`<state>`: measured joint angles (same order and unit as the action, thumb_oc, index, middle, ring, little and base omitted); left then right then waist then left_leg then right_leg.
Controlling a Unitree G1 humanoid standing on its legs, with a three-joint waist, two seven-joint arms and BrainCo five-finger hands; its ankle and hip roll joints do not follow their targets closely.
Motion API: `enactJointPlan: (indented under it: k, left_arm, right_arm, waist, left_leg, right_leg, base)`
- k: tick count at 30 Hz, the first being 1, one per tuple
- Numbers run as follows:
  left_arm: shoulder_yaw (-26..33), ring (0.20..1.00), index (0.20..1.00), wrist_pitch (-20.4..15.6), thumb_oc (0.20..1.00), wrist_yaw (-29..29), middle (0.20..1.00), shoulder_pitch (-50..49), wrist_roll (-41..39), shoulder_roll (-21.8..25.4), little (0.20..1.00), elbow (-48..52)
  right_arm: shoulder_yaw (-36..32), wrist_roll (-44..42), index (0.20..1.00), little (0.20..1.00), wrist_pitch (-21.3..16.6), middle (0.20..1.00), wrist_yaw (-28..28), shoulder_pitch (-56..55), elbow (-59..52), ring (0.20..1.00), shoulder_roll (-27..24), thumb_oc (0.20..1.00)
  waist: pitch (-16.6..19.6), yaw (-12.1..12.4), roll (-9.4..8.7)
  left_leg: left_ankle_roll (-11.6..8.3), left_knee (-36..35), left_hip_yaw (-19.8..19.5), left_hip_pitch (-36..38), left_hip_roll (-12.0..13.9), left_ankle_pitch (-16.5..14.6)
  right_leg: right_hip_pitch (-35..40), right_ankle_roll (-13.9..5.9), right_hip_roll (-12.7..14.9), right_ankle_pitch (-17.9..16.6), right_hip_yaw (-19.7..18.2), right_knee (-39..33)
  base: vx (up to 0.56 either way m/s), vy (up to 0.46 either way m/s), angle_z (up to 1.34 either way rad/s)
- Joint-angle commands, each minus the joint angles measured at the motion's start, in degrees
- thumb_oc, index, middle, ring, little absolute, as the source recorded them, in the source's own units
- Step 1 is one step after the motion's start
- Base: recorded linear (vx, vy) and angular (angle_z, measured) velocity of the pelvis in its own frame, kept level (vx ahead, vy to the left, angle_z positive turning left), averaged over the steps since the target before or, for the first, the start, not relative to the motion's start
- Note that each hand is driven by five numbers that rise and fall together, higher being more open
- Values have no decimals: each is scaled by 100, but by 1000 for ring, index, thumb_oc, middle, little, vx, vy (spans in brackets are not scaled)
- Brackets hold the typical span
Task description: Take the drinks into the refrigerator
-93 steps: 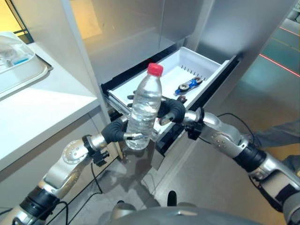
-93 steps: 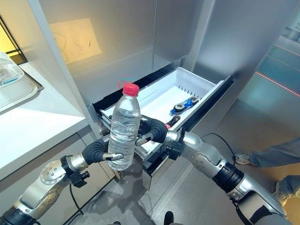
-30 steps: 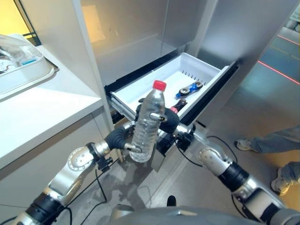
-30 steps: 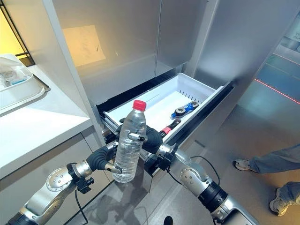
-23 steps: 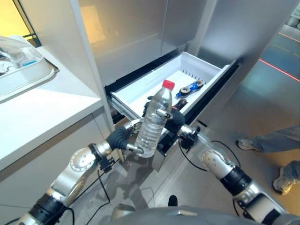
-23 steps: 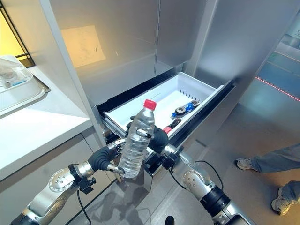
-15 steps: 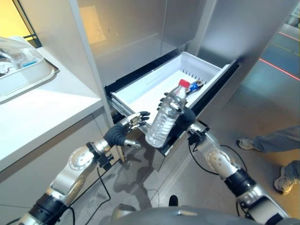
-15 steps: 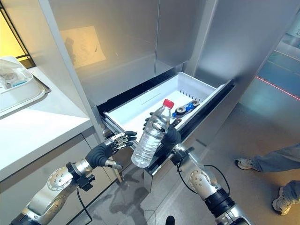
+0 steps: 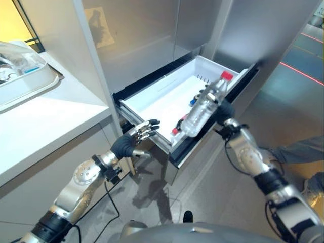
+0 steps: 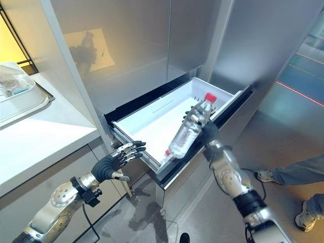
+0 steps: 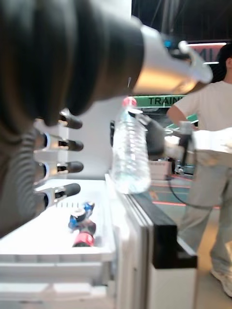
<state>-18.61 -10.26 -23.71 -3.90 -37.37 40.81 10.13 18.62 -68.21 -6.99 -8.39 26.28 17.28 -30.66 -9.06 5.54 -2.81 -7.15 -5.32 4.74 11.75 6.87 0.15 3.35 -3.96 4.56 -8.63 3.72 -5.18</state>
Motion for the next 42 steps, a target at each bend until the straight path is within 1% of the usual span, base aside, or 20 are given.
enactJointPlan:
  k: [1, 5, 9, 10, 16, 19, 23, 26, 28, 29, 31, 32, 33, 34, 36, 37, 41, 42]
  left_arm:
    - [-127, 1000, 1000, -131, 1000, -131, 1000, 173, -343, 221, 1000, 340]
    - [-278, 1000, 1000, -150, 1000, -165, 1000, 403, -490, 428, 1000, 404]
    - [-320, 1000, 1000, -169, 1000, -163, 1000, 524, -629, 592, 1000, 503]
    - [-382, 1000, 1000, -166, 1000, -190, 1000, 569, -701, 689, 1000, 559]
    - [-437, 1000, 1000, -157, 1000, -198, 1000, 639, -822, 811, 1000, 631]
    - [-458, 1000, 1000, -164, 1000, -245, 1000, 666, -905, 960, 1000, 760]
    - [-567, 1000, 1000, -170, 1000, -313, 1000, 811, -1055, 1140, 1000, 833]
    - [-654, 1000, 1000, -182, 1000, -313, 1000, 903, -1099, 1244, 1000, 867]
    - [-681, 1000, 1000, -207, 1000, -297, 1000, 950, -1122, 1288, 1000, 932]
    - [-683, 1000, 1000, -225, 1000, -288, 1000, 938, -1092, 1301, 1000, 943]
    - [-674, 1000, 1000, -260, 1000, -286, 1000, 947, -1093, 1347, 1000, 1001]
    - [-656, 1000, 1000, -285, 1000, -280, 1000, 952, -1085, 1374, 1000, 1019]
    - [-630, 1000, 1000, -313, 1000, -291, 1000, 951, -1064, 1361, 1000, 1007]
    - [-653, 1000, 1000, -356, 1000, -297, 1000, 966, -1054, 1352, 1000, 993]
    - [-716, 1000, 1000, -423, 1000, -300, 1000, 1033, -1127, 1370, 1000, 1025]
    - [-723, 1000, 1000, -450, 1000, -285, 1000, 1037, -1130, 1377, 1000, 1015]
    - [-775, 1000, 1000, -532, 1000, -264, 1000, 1113, -1127, 1445, 1000, 1000]
    - [-776, 1000, 1000, -537, 1000, -268, 1000, 1158, -1135, 1482, 1000, 1024]
  right_arm:
    - [-334, -7, 200, 200, -748, 200, 38, 1806, -17, 200, -372, 200]
    - [24, 294, 200, 200, -786, 200, 217, 2940, 828, 200, -683, 200]
    - [358, 585, 200, 200, -814, 200, 347, 3730, 1408, 200, -749, 200]
    - [506, 687, 200, 200, -813, 200, 385, 3991, 1593, 200, -709, 200]
    - [715, 777, 200, 200, -847, 200, 425, 4428, 1964, 200, -575, 200]
    - [966, 922, 200, 200, -806, 200, 366, 4674, 2065, 200, -527, 200]
    - [1358, 1344, 200, 200, -732, 200, 303, 4914, 2254, 200, -488, 200]
    - [1738, 2046, 200, 200, -641, 200, 317, 5119, 2514, 200, -481, 200]
    - [1919, 2340, 200, 200, -640, 200, 382, 5174, 2454, 200, -575, 200]
    - [1926, 2474, 200, 200, -667, 200, 411, 5173, 2471, 200, -603, 200]
    - [2042, 3070, 200, 200, -784, 200, 556, 5198, 2382, 200, -730, 200]
    - [2189, 3608, 200, 200, -852, 200, 642, 5235, 2179, 200, -881, 200]
    - [2181, 3776, 200, 200, -890, 200, 698, 5141, 2049, 200, -1013, 200]
    - [2145, 3872, 200, 200, -947, 200, 742, 5030, 2099, 200, -1037, 200]
    - [2323, 4369, 200, 200, -990, 200, 791, 5031, 1986, 200, -1192, 200]
    - [2308, 4434, 200, 200, -1013, 200, 853, 4960, 1960, 200, -1221, 200]
    - [2882, 5644, 200, 200, -1068, 200, 947, 5012, 1614, 200, -1544, 200]
    - [3202, 6146, 200, 200, -1066, 200, 949, 5160, 1601, 200, -1648, 200]
  waist:
    - [-39, 66, 22]
    - [-153, 96, 46]
    - [-311, 88, 79]
    - [-410, 91, 97]
    - [-520, 114, 121]
    - [-639, 128, 134]
    - [-786, 161, 150]
    - [-906, 200, 167]
    - [-962, 213, 167]
    - [-1000, 226, 174]
    - [-1080, 246, 181]
    - [-1128, 259, 179]
    - [-1163, 262, 187]
    - [-1203, 279, 194]
    - [-1297, 317, 188]
    - [-1350, 323, 181]
    - [-1491, 349, 108]
    - [-1515, 365, 94]
  left_leg:
    - [645, 32, -285, -223, -507, -297]
    - [647, 32, -262, -355, -503, -236]
    - [656, 32, -267, -567, -494, -133]
    - [650, 32, -276, -691, -482, -71]
    - [647, 37, -279, -871, -472, 2]
    - [622, 61, -249, -967, -452, 28]
    - [597, 107, -206, -1055, -451, 58]
    - [577, 162, -186, -1148, -444, 67]
    - [572, 213, -195, -1210, -445, 63]
    - [574, 249, -201, -1244, -445, 56]
    - [575, 341, -220, -1350, -447, 40]
    - [572, 403, -228, -1416, -446, 27]
    - [578, 471, -244, -1479, -451, 1]
    - [582, 521, -255, -1530, -464, -12]
    - [589, 719, -285, -1705, -489, -68]
    - [590, 799, -289, -1774, -495, -87]
    - [600, 1144, -277, -2055, -522, -219]
    - [601, 1198, -279, -2095, -523, -254]
  right_leg:
    - [114, -148, -9, 559, 361, 636]
    - [-73, -145, -42, 560, 327, 716]
    - [-373, -129, -77, 569, 310, 878]
    - [-511, -124, -83, 565, 314, 931]
    - [-747, -108, -98, 566, 313, 1027]
    - [-874, -101, -106, 588, 288, 1078]
    - [-983, -93, -123, 597, 273, 1128]
    - [-1081, -87, -126, 591, 266, 1157]
    - [-1131, -85, -133, 593, 280, 1184]
    - [-1160, -83, -133, 596, 280, 1207]
    - [-1231, -84, -128, 607, 290, 1255]
    - [-1277, -87, -119, 611, 300, 1288]
    - [-1316, -89, -107, 623, 314, 1327]
    - [-1337, -88, -95, 626, 325, 1345]
    - [-1421, -84, -79, 643, 335, 1407]
    - [-1452, -83, -67, 637, 326, 1427]
    - [-1608, -82, -51, 627, 283, 1526]
    - [-1639, -86, -56, 633, 274, 1553]
  base:
    - [0, 0, 0]
    - [-37, 3, -1]
    - [-60, 6, 0]
    - [-61, 5, 2]
    - [-20, 2, 1]
    - [5, -3, -1]
    - [-1, -3, -1]
    - [-27, -8, -6]
    - [0, 0, 0]
    - [0, 0, 0]
    - [0, 0, 0]
    - [-40, -19, 1]
    - [0, 0, 0]
    - [-25, -19, 6]
    - [-34, -18, 10]
    - [-45, -14, 12]
    - [-36, -13, 9]
    - [0, 0, 0]
